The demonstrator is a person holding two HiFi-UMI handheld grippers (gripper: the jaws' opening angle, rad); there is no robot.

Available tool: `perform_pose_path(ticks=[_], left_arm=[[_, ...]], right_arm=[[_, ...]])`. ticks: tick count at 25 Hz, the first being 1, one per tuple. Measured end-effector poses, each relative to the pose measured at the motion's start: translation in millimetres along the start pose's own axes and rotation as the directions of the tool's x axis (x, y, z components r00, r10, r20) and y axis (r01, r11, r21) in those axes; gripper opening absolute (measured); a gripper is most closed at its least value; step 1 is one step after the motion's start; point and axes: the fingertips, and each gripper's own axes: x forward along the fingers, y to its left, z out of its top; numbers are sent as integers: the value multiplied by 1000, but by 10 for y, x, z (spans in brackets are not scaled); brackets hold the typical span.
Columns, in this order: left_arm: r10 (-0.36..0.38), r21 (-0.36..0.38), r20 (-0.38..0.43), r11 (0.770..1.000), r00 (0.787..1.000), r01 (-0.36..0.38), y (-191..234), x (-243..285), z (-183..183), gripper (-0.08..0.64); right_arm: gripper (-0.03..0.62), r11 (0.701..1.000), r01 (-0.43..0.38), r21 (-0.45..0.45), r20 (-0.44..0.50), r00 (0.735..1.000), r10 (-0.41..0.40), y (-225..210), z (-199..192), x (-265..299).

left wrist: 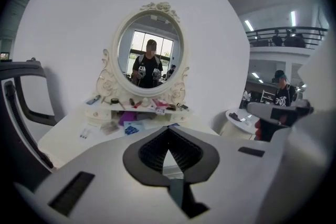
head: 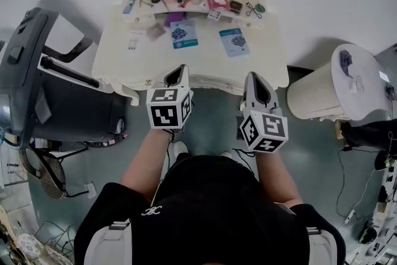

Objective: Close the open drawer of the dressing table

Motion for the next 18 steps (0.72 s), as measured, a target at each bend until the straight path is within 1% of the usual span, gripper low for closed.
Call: perform_pose_path(ticks=[3, 6, 8, 12, 18], left_arm=[[-80, 40, 16, 996, 997, 79, -391, -11, 166, 8], [-114, 94, 29, 989, 993, 111, -676, -22, 266, 8], [-135, 110, 31, 985, 990, 130, -824, -25, 282, 8], [-159, 131, 20, 979, 987, 156, -1005, -21, 237, 8], [-173, 143, 8, 975, 985, 170, -1149, -50, 193, 8]], right_arm=[[9, 1000, -3, 4, 14, 1000, 3, -40, 67, -35], [9, 1000, -4, 9, 29, 1000, 4, -83, 121, -91], [9, 1000, 1, 10, 38, 999, -2, -121, 128, -137], [9, 1000, 10, 7, 47, 999, -11, -173, 106, -219], [9, 1000, 13, 10, 49, 999, -14, -226, 93, -337]])
